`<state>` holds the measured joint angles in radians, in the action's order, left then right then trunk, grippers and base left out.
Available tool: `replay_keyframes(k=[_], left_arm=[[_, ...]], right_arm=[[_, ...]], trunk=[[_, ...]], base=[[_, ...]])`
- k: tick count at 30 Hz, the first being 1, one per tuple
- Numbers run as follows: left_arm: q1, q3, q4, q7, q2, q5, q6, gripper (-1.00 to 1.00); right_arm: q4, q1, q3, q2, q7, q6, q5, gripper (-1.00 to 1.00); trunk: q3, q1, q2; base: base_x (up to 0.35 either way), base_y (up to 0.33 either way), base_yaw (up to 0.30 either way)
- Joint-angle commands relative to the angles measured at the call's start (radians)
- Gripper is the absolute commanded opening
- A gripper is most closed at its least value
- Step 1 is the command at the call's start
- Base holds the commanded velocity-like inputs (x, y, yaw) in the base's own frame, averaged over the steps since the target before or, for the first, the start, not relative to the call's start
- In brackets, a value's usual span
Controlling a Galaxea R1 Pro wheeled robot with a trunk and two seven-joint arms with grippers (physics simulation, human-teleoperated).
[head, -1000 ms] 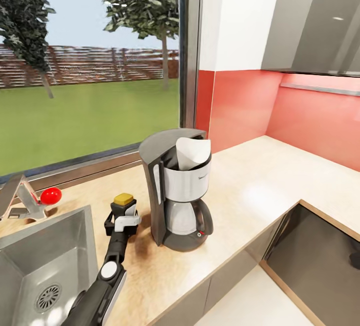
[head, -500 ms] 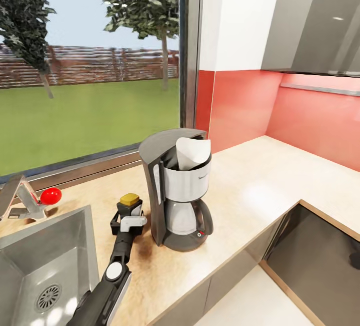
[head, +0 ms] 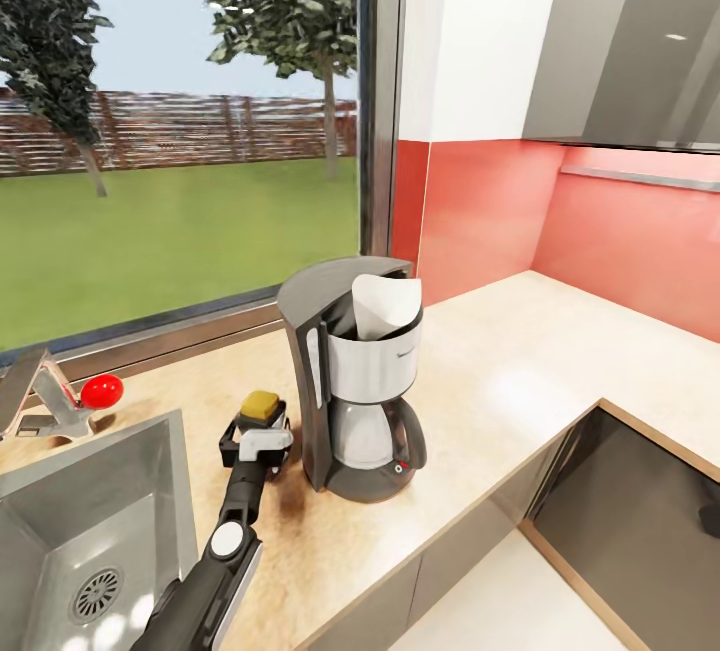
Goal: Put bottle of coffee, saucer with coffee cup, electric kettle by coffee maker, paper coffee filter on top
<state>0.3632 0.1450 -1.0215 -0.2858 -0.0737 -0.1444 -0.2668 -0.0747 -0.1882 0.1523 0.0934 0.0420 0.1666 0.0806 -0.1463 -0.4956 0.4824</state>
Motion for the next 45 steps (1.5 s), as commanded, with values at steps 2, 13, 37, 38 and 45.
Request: replay_keyframes(k=[2, 13, 37, 38, 45], left_arm=[[0.001, 0.001, 0.000, -0.010, 0.000, -0.011, 0.000, 1.00], [0.001, 0.002, 0.000, -0.027, 0.000, -0.011, 0.000, 1.00], [0.001, 0.002, 0.000, -0.030, -0.001, -0.011, 0.000, 1.00], [0.001, 0.002, 0.000, -0.030, -0.001, -0.010, 0.000, 1.00], [0.001, 0.002, 0.000, -0.030, -0.001, -0.009, 0.000, 1.00]], right_arm=[[0.001, -0.001, 0.009, 0.000, 0.004, 0.004, 0.008, 1.00], [0.001, -0.001, 0.009, 0.000, 0.004, 0.004, 0.008, 1.00], [0.001, -0.001, 0.009, 0.000, 0.004, 0.004, 0.008, 1.00], [0.001, -0.001, 0.009, 0.000, 0.004, 0.004, 0.008, 1.00], [0.001, -0.001, 0.009, 0.000, 0.004, 0.004, 0.008, 1.00]], trunk=[[-0.002, 0.000, 0.002], [-0.002, 0.000, 0.002], [-0.002, 0.000, 0.002], [-0.002, 0.000, 0.002], [-0.002, 0.000, 0.002]], base=[[0.000, 0.000, 0.000], [0.000, 0.000, 0.000], [-0.032, -0.022, 0.000], [-0.001, -0.001, 0.000], [0.000, 0.000, 0.000]])
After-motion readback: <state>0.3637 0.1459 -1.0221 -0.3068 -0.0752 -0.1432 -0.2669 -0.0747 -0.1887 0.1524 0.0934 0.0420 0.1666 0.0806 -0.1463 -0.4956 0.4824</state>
